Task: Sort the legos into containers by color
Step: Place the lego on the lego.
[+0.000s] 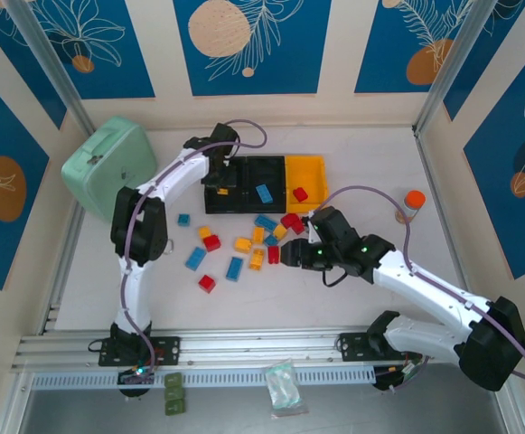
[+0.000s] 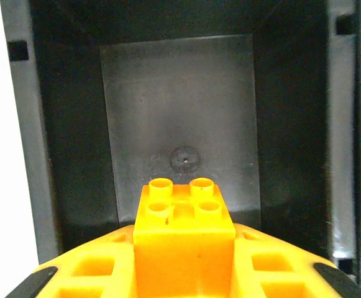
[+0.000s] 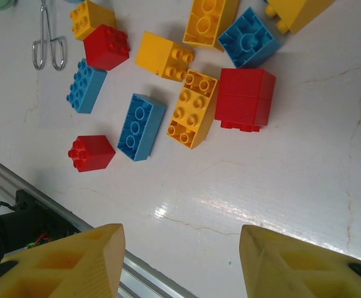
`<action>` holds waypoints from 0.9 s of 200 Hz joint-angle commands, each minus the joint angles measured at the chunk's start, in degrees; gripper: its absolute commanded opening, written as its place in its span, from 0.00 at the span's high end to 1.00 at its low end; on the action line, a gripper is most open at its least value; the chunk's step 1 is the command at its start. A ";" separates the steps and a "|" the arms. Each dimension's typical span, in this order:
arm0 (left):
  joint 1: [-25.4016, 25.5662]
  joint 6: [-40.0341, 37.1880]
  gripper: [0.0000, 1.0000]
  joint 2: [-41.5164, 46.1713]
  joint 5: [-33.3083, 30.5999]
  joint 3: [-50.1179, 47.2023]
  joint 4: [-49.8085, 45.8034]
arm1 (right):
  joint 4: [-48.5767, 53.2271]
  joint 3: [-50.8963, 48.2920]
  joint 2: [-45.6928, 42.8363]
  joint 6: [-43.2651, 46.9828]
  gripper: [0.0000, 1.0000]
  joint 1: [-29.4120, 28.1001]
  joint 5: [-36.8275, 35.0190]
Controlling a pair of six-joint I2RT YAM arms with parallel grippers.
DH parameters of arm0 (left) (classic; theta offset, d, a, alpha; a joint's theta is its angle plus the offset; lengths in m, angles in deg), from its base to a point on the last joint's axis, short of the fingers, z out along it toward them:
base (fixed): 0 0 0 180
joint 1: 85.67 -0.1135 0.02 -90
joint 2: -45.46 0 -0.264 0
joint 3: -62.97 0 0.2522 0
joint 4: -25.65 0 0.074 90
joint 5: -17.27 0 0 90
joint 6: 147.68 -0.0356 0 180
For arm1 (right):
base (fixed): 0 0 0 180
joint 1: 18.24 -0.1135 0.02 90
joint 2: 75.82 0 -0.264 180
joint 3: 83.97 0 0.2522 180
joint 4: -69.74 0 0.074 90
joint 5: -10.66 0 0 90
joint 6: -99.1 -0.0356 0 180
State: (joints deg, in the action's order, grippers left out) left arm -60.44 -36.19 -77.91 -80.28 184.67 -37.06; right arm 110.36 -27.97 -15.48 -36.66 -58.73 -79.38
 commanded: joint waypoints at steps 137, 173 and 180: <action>-0.71 0.12 0.46 -0.47 2.92 2.05 -1.95 | 1.22 -1.56 -1.72 -2.26 0.46 1.00 -1.96; -0.02 -0.40 0.44 6.85 6.37 -3.94 0.05 | 4.70 0.51 -0.36 -2.19 0.46 1.98 -3.05; 0.16 -0.51 0.44 8.78 7.30 -5.96 0.83 | 5.28 0.85 -0.18 -2.20 0.46 2.20 -3.20</action>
State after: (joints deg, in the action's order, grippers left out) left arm -60.74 -35.71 -77.26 -76.65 182.79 -36.86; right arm 112.06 -29.32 -16.33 -38.12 -57.37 -81.34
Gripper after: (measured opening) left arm 0.552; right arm 0.541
